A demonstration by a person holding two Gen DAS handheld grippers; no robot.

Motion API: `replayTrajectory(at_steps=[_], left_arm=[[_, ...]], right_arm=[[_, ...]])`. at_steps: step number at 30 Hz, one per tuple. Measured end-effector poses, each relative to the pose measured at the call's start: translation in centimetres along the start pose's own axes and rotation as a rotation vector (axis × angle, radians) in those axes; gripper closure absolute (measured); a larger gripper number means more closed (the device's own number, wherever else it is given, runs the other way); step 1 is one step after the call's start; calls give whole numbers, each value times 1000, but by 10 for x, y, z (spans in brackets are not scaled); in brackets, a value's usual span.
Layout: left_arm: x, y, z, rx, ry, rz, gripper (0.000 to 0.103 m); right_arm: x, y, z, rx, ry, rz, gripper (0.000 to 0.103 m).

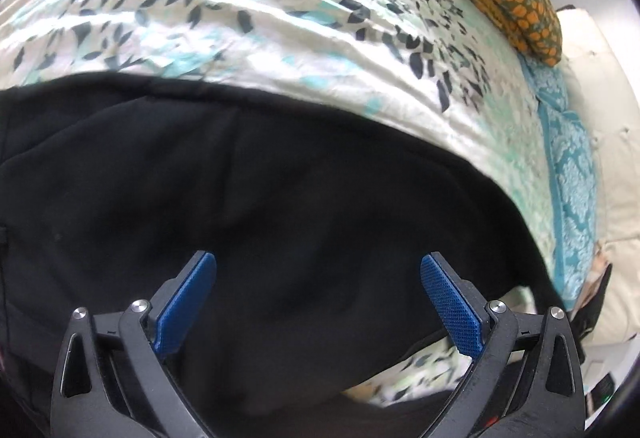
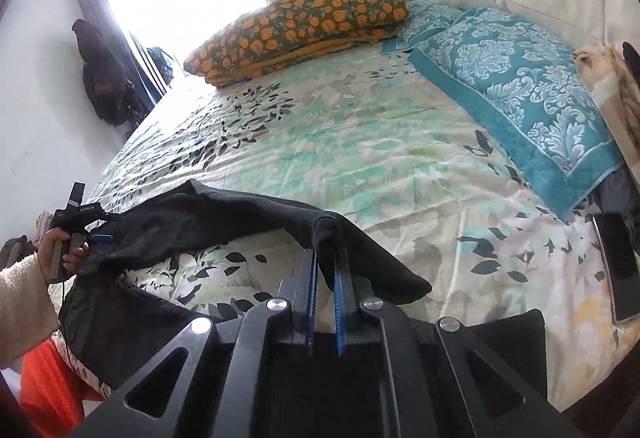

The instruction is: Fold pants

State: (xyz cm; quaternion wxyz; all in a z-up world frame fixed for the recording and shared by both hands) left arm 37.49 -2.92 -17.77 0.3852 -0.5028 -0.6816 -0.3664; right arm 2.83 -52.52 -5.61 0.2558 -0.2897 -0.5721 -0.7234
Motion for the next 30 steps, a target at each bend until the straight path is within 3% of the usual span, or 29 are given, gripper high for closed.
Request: replayTrajectory(at_steps=[11, 18, 19, 20, 21, 23, 26, 30], left_arm=[[-25, 29, -37, 147, -129, 21, 1], [-32, 23, -47, 115, -99, 58, 4], [-33, 21, -47, 116, -91, 61, 9], [-34, 19, -46, 116, -91, 61, 47], [-37, 16, -45, 117, -97, 85, 98], [-42, 10, -40, 144, -112, 114, 98], [-27, 4, -39, 140, -138, 48, 100], [22, -8, -51, 87, -161, -73, 100]], right_arm=[[64, 6, 14, 83, -99, -169, 96], [88, -10, 17, 105, -110, -202, 96], [91, -11, 18, 106, -108, -204, 96], [93, -13, 19, 105, -106, -206, 96], [96, -14, 20, 103, -103, -210, 96], [100, -15, 22, 100, -95, -217, 96], [104, -14, 23, 98, -91, -227, 96], [94, 0, 13, 99, -100, -224, 96]])
Point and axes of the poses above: each gripper's, at about its wrist camera, not at the fingertips, and x roughly against the way its jaws point, z to its left, y to its top, the point moved 2 cm from there along -x, roughly the way its jaws point, and after that the axes turned 7 degrees about x, right-handed, at the moved point
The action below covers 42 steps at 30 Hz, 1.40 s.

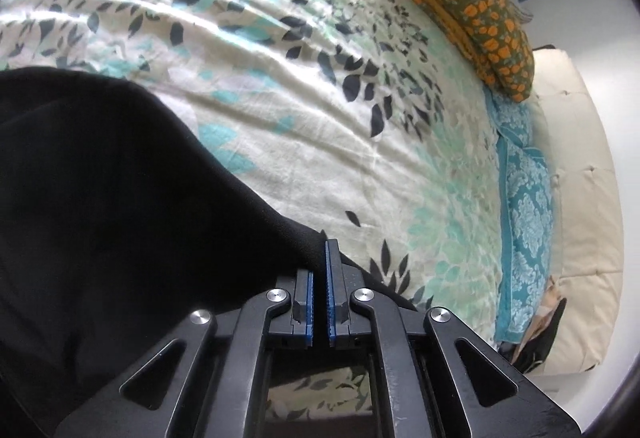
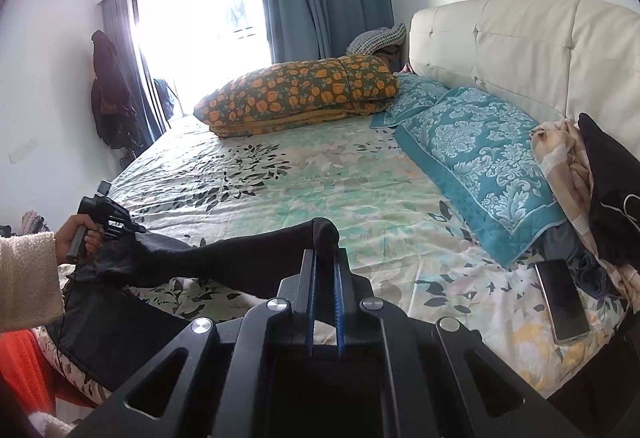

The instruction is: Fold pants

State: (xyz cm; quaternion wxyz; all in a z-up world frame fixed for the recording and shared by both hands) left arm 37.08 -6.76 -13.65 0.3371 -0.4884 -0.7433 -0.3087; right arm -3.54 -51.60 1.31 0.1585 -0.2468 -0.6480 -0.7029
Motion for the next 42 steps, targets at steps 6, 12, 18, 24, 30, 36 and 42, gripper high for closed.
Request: replayTrajectory(at_steps=[6, 12, 18, 24, 30, 36, 42], left_arm=[[123, -65, 0, -150, -11, -259, 100], [120, -198, 107, -170, 198, -221, 100], [88, -220, 151, -120, 242, -145, 100], [88, -207, 151, -127, 211, -173, 100], [87, -206, 161, -119, 194, -166, 100], [92, -216, 163, -111, 178, -158, 100], [131, -232, 135, -189, 114, -249, 100]], right_arm=[[-15, 31, -19, 115, 17, -43, 96], [-42, -65, -23, 323, 56, 270, 96], [-63, -163, -41, 323, 67, 582, 96], [-40, -137, -56, 135, 99, 601, 34], [-102, -127, -58, -340, 220, 633, 23], [-129, -148, -60, -505, 165, 676, 91], [-87, -97, -49, -367, 114, 496, 97]])
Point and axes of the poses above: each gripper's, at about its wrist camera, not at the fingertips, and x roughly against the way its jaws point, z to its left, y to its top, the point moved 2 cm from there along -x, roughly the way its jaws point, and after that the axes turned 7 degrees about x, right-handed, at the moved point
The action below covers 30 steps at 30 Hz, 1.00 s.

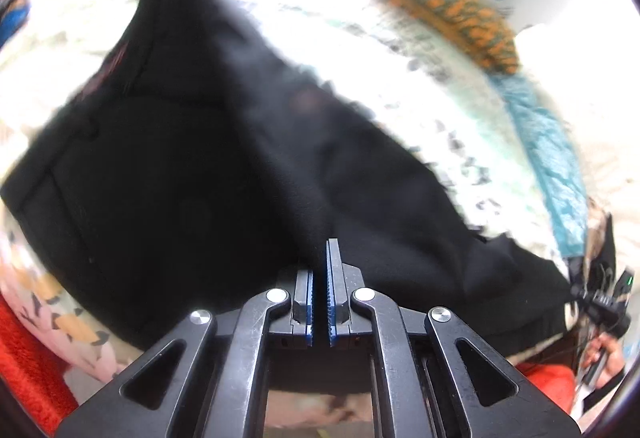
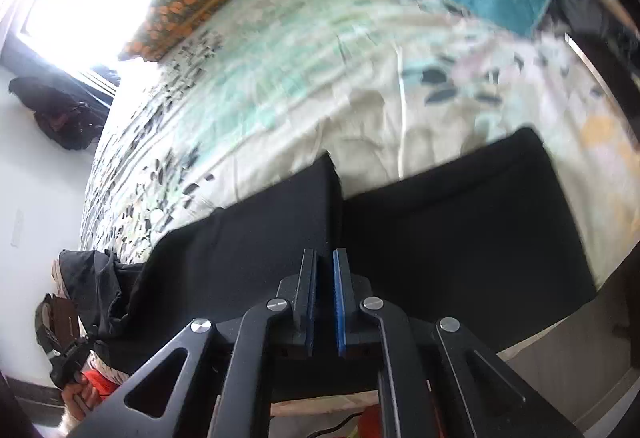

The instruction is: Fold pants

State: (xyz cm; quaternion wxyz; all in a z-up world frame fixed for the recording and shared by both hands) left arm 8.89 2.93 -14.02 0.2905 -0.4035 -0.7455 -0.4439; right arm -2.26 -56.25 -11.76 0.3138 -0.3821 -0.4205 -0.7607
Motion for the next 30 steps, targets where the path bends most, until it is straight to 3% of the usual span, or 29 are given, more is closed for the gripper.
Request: replayTrajectory(at_steps=[3, 7, 9, 12, 19, 23, 30], left_arm=[[4, -22, -18, -43, -18, 27, 100], [-31, -62, -18, -52, 12, 201, 99], [-43, -71, -19, -64, 28, 245, 99], [-45, -69, -26, -79, 28, 238, 99], [-44, -74, -47, -110, -9, 235, 98], [-54, -82, -58, -137, 7, 261, 97], [-53, -91, -75, -184, -28, 260, 97]], right_arm=[[34, -1, 5, 119, -94, -56, 97], [19, -27, -52, 37, -234, 68, 99], [9, -41, -69, 2, -256, 99, 99], [7, -53, -84, -13, -269, 95, 99], [37, -31, -78, 53, -330, -30, 99], [20, -39, -97, 33, -383, 34, 100], [36, -38, -105, 43, -462, -45, 100]])
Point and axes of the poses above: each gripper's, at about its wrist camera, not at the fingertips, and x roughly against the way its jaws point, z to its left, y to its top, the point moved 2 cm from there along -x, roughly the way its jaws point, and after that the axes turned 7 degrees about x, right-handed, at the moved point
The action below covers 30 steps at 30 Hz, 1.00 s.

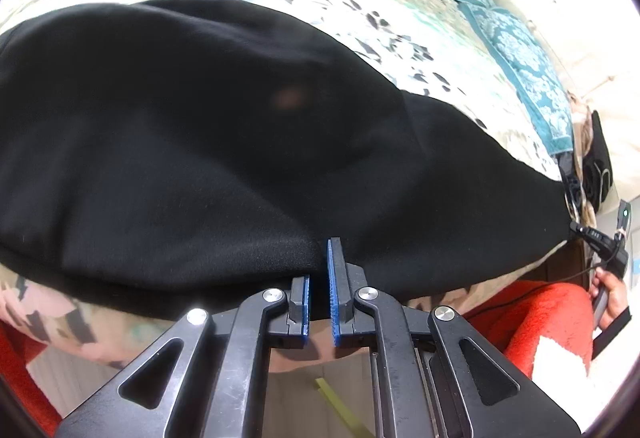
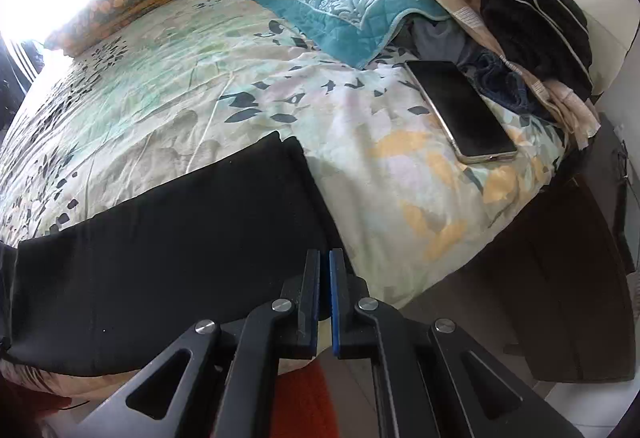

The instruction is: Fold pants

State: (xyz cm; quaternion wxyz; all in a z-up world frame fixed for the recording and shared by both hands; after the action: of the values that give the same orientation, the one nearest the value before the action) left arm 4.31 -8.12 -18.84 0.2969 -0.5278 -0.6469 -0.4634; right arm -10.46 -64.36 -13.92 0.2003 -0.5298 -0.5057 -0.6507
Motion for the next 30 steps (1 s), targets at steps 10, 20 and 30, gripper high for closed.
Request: replayTrajectory(at_steps=[10, 20, 30], left_arm=[[-8, -4, -4, -55, 2, 27, 97], [50, -23, 14, -85, -14, 104, 45], [47, 83, 142, 10, 348, -92, 48]], right_arm=[[-12, -3, -6, 7, -36, 29, 99], [17, -6, -2, 29, -95, -18, 14], [96, 22, 166, 252, 125, -189, 12]])
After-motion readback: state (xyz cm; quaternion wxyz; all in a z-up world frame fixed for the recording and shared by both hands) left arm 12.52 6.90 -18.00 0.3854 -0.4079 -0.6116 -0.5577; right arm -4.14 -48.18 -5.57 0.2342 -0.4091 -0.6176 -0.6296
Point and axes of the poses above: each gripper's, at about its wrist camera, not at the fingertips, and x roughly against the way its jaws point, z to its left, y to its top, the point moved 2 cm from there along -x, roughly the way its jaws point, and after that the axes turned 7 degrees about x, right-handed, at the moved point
